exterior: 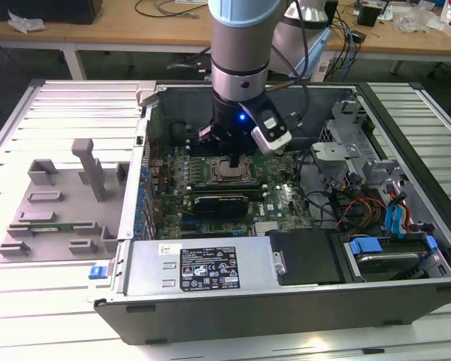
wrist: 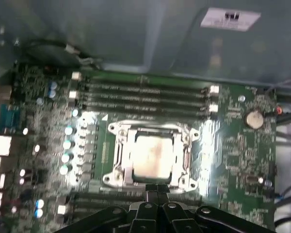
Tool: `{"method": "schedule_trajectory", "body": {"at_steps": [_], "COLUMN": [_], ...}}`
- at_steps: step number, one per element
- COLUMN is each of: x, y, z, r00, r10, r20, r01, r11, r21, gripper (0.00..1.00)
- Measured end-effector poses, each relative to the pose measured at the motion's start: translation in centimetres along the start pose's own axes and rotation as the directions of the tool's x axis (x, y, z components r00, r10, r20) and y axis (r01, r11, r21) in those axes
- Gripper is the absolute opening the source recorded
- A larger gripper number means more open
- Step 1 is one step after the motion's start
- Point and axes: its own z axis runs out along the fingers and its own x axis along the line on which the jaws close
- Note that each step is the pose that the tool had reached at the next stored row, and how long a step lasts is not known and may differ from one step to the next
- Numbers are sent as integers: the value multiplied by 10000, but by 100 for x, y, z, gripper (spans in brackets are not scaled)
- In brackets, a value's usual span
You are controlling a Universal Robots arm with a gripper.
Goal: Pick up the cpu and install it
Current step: 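Install the second cpu locking lever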
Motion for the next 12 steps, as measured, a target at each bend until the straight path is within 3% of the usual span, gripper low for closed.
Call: {"method": "schedule_trajectory", "body": {"at_steps": [2, 4, 5, 12], "x": [-34, -62, -64, -64], "y": [48, 51, 55, 56], "z": [8, 8, -23, -31], "r00": [10000, 10000, 10000, 10000], "r10": [-4, -2, -1, -1], "r20": [-4, -20, -19, -20], "r01": [4, 2, 1, 1], "r11": [10000, 10000, 10000, 10000], "r21": [18, 38, 37, 37], "gripper": [11, 11, 11, 11]}}
